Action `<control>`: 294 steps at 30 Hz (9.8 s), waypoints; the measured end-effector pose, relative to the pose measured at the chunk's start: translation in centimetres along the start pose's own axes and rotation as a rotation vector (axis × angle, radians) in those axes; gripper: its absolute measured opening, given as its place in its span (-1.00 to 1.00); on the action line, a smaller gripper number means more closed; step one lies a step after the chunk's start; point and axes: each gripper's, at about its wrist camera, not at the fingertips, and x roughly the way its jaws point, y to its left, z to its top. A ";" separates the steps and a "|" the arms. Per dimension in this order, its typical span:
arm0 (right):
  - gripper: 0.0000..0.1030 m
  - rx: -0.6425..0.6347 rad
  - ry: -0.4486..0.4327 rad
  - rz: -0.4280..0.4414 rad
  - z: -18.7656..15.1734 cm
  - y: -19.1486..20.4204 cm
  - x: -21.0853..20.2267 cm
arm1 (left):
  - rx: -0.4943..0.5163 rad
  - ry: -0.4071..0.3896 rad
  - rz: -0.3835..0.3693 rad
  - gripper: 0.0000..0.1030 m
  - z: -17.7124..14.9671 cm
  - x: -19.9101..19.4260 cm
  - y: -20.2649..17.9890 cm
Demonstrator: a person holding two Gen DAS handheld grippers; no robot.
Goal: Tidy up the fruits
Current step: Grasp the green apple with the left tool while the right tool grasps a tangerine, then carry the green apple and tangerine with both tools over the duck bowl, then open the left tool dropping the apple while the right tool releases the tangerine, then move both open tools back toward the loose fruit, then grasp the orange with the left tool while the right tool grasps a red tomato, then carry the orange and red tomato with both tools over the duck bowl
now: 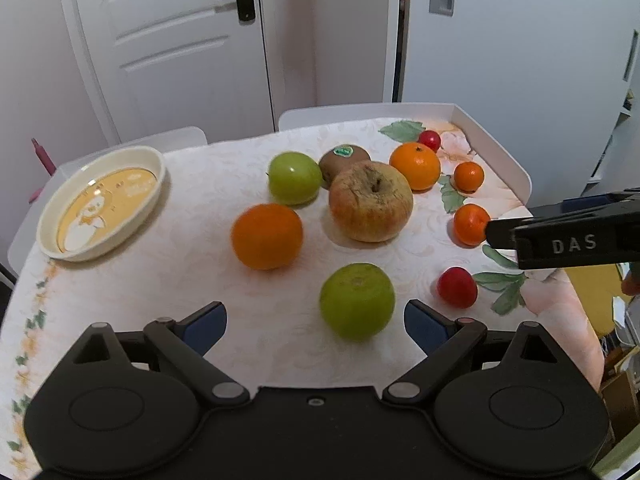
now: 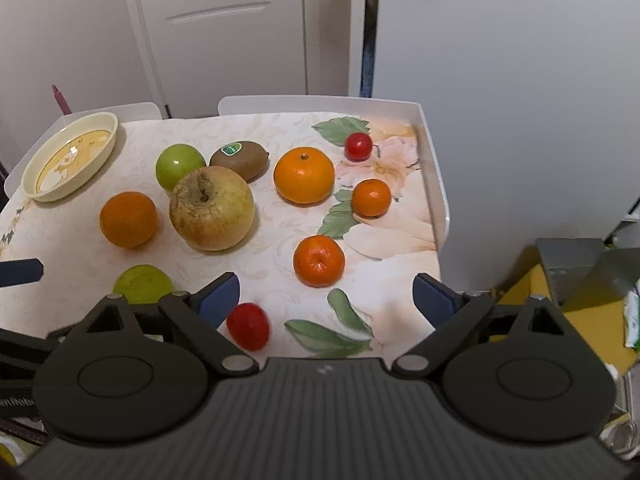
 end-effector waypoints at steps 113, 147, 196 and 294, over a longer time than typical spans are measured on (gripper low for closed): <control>0.04 -0.081 0.051 0.288 20.0 27.7 16.1 | 0.086 -0.057 0.145 0.79 11.4 12.8 29.1; 0.99 -0.342 -0.009 0.319 17.6 31.6 16.0 | -0.134 -0.010 0.202 0.81 6.8 7.0 30.3; 1.00 0.068 -0.010 0.071 1.3 5.4 -1.8 | 0.101 -0.103 0.004 0.97 4.5 -0.1 7.9; -0.08 -0.118 0.002 0.302 14.2 27.2 10.3 | -0.109 -0.060 0.201 0.26 7.9 5.5 29.4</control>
